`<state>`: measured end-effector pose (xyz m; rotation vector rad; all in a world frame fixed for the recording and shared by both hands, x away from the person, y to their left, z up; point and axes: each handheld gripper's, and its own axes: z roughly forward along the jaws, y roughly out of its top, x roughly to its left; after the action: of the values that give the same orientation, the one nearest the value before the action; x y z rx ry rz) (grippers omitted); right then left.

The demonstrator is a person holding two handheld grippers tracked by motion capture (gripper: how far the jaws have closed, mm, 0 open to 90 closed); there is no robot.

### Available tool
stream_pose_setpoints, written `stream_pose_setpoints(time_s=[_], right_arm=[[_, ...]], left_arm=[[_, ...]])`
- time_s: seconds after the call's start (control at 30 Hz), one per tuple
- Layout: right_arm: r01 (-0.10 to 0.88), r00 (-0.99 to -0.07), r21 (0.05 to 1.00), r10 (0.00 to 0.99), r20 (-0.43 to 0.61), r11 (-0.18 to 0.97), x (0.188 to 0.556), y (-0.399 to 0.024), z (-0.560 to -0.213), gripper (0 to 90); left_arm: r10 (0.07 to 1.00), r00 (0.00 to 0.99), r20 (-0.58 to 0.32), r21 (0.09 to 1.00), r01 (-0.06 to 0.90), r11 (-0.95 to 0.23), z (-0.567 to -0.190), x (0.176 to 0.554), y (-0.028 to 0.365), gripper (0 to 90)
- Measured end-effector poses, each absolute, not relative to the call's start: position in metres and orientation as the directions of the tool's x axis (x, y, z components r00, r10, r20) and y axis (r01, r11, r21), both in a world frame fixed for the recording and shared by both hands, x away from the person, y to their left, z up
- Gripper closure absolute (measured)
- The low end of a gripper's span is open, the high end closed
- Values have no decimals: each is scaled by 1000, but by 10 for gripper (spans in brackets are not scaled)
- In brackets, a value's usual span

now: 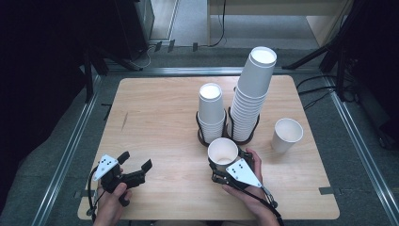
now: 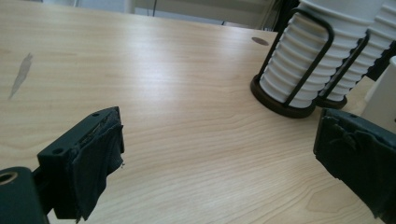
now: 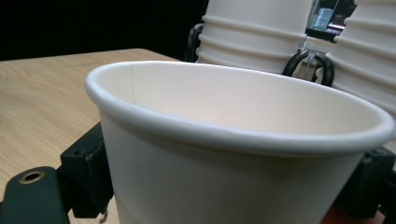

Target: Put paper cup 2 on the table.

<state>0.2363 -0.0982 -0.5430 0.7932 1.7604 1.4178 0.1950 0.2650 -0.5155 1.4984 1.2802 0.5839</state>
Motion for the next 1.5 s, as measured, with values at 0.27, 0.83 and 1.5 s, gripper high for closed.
stream_pose_setpoints(time_s=[0.27, 0.83, 1.5], right_arm=[[44, -551, 973, 818, -165, 226, 237, -101, -549, 115], [122, -556, 966, 822, -123, 227, 233, -116, -549, 93], [168, -655, 929, 742, -146, 331, 230, -141, -529, 0]], left_arm=[[938, 268, -219, 907, 411, 95, -521, 192, 269, 17], [944, 254, -211, 896, 436, 83, -531, 196, 275, 17], [946, 252, -205, 895, 439, 77, -533, 197, 280, 17]])
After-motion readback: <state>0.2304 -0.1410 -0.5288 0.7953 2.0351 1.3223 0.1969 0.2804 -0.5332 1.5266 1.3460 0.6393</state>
